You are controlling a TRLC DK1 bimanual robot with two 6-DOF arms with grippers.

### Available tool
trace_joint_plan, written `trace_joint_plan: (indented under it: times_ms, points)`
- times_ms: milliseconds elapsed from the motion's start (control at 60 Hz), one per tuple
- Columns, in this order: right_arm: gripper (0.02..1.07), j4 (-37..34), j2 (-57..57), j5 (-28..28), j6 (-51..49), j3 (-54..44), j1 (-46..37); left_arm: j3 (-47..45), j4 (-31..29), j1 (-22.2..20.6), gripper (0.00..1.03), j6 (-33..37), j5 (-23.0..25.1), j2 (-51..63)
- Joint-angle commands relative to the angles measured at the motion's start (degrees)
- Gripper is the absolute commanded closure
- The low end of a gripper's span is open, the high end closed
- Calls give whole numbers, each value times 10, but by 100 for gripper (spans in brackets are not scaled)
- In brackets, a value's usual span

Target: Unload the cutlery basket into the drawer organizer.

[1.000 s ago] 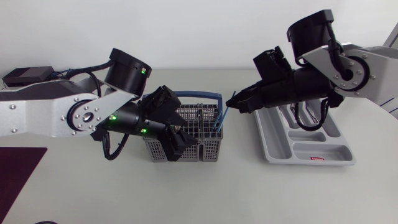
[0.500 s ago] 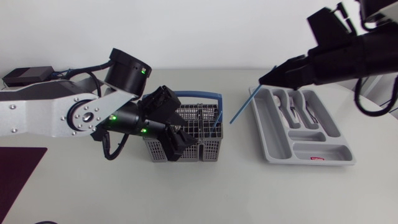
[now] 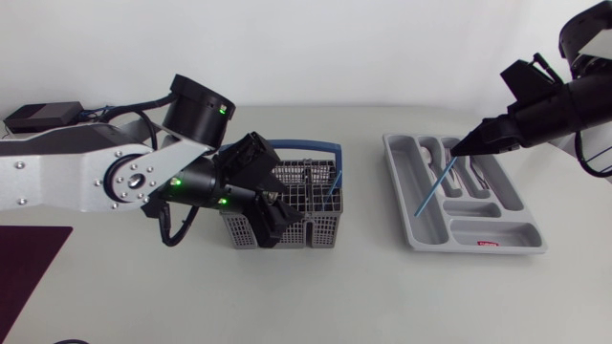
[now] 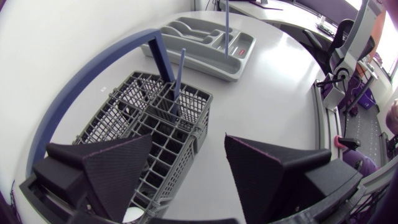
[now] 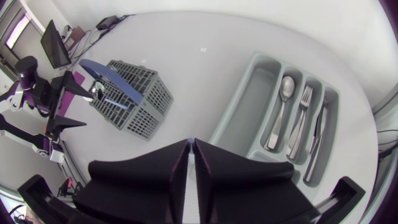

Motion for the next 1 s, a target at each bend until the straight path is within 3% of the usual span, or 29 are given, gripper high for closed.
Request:
trace_joint_plan:
  times_ms: [0, 300, 867, 917, 983]
  points:
    - [96, -9, 31, 14, -18, 7, -8, 26, 10, -10, 11, 3, -11, 17]
    - [96, 15, 122, 70, -10, 23, -13, 28, 16, -17, 11, 2, -24, 22]
    - [92, 137, 298, 89, 58, 117, 9, 17, 23, -16, 11, 6, -25, 20]
    - [83, 147, 304, 93, 62, 117, 10, 19, 26, -17, 11, 5, -29, 21]
    - [60, 160, 302, 102, 65, 112, 12, 18, 39, -23, 11, 2, -40, 21]
